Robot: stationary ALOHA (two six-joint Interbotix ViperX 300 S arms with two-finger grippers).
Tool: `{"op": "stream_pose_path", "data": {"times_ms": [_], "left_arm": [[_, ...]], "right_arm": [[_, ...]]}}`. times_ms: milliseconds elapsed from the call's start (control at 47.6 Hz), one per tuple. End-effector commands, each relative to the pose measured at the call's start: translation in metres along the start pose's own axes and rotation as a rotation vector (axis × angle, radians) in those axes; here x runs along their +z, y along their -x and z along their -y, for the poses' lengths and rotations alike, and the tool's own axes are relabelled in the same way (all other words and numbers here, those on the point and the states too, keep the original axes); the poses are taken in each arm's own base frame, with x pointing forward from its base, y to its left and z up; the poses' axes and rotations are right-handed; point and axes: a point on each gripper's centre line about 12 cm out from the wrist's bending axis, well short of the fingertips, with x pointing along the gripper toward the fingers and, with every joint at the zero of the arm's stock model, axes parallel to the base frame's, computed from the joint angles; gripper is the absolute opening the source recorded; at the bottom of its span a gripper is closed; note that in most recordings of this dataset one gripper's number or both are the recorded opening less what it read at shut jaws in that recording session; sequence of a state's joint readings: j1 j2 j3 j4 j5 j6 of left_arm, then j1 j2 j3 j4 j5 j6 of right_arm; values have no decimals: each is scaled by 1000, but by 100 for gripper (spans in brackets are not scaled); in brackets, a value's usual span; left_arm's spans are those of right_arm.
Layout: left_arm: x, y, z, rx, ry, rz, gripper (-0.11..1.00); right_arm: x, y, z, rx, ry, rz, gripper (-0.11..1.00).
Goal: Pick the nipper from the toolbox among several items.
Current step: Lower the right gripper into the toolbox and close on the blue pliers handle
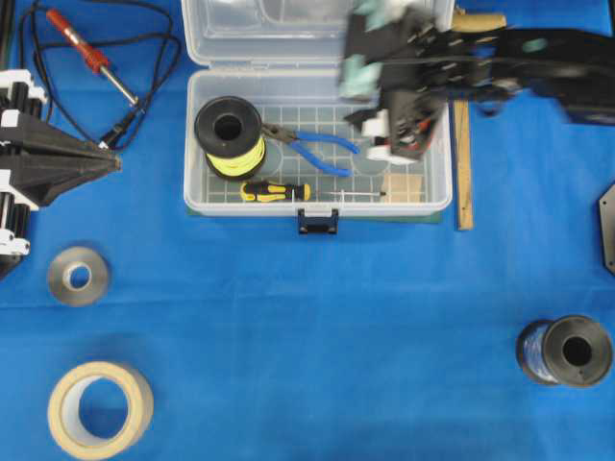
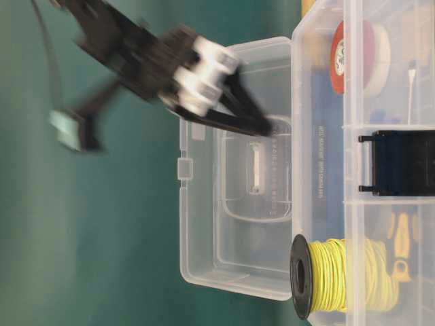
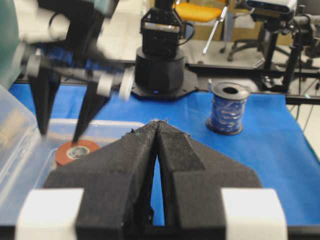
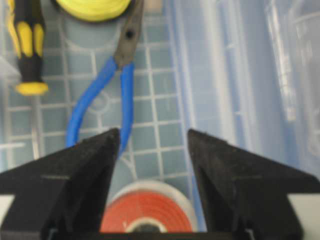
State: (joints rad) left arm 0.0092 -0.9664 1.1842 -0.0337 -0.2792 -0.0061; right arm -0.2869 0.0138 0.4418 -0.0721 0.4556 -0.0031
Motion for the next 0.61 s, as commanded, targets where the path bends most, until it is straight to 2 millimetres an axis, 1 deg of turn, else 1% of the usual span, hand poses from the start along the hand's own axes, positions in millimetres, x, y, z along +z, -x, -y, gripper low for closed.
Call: {"op": "stream_pose_path", "data": {"times_ms": [0, 21, 105, 294, 463, 589], "left_arm": [[3, -2, 0, 2, 4, 6, 0], [3, -2, 0, 2, 4, 6, 0], [1, -2, 0, 2, 4, 2, 0], [0, -2, 0, 3, 4, -3, 0], [-4, -1, -1, 3, 6, -12, 0], [-4, -1, -1, 3, 6, -17, 0]], "right_arm": [[8, -16, 2, -3, 4, -16, 57], [7, -23, 1, -1, 4, -29, 57], [3, -42, 1, 1, 4, -65, 57], [-12, -78, 8, -4, -13, -132, 57], [-21, -95, 7, 0, -22, -152, 57], [-26, -101, 4, 8, -19, -169, 55]]}}
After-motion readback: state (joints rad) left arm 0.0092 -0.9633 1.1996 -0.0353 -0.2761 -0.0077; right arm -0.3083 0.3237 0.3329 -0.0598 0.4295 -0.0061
